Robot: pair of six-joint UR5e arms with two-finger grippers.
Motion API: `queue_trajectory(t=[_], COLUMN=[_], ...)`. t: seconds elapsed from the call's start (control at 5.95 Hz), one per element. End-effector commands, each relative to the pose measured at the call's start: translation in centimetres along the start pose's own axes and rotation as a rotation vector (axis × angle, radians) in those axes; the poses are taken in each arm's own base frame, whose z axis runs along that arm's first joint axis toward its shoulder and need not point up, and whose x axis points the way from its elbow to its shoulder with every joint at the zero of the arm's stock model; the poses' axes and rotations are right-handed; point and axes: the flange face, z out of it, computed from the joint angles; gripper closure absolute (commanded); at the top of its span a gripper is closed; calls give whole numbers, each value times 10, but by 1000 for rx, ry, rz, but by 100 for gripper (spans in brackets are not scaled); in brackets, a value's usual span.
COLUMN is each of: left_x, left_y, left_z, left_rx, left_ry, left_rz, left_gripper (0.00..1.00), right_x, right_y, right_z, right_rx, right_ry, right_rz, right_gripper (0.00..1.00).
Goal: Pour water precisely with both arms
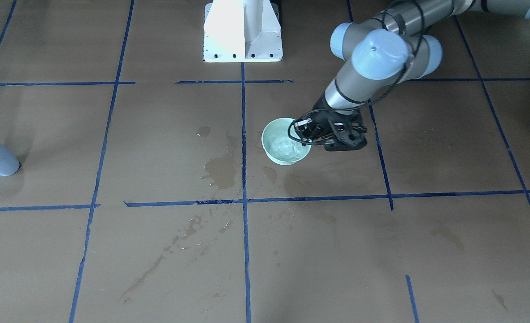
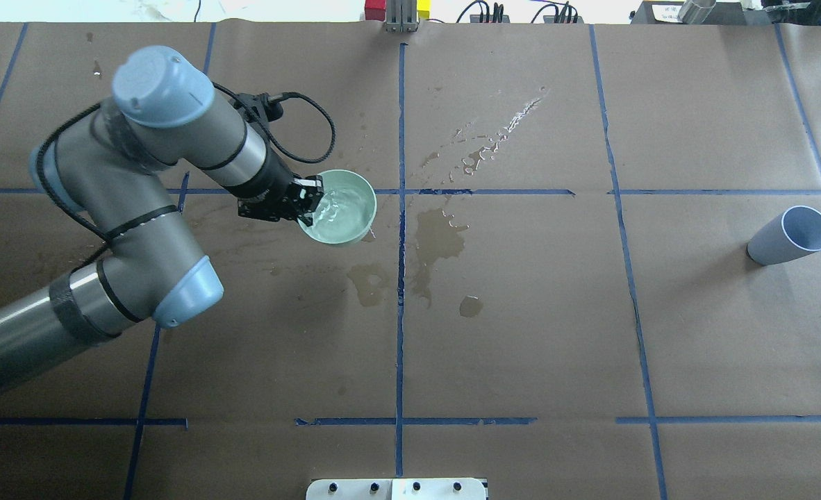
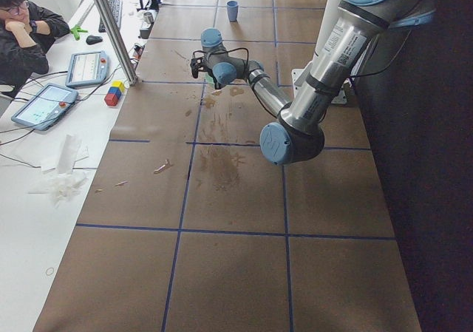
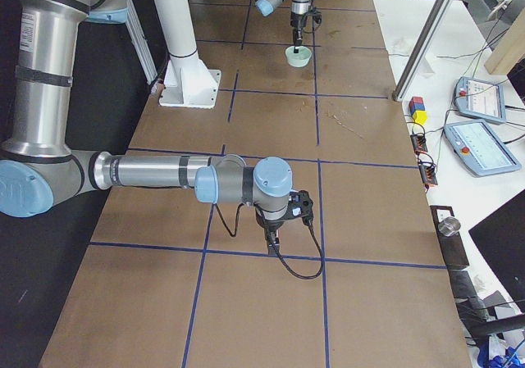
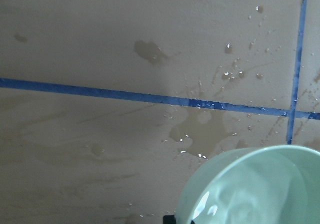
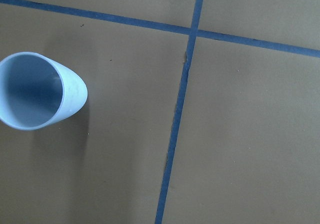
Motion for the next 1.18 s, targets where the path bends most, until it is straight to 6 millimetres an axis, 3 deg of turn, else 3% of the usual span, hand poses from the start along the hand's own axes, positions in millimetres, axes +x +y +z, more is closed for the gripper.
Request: queue_trajectory(t=[0.0, 0.17, 0.5, 1.01], left_x=[45, 48, 50, 54], left_y=[30, 42, 54, 58], left_z=[52, 73, 92, 97], left_rx=[27, 27, 15, 8], left_ry=[-36, -57, -76, -73], left_rz=[-14, -13, -6, 1], left_gripper=[100, 100, 100, 100], right_x=[1, 1, 1, 1], right_y=[0, 0, 0, 0], right_z=[1, 1, 1, 1], right_rx=[-1, -1, -1, -2], right_ry=[0, 1, 0, 0], right_rz=[1, 1, 3, 4], right_gripper=[0, 0, 0, 0])
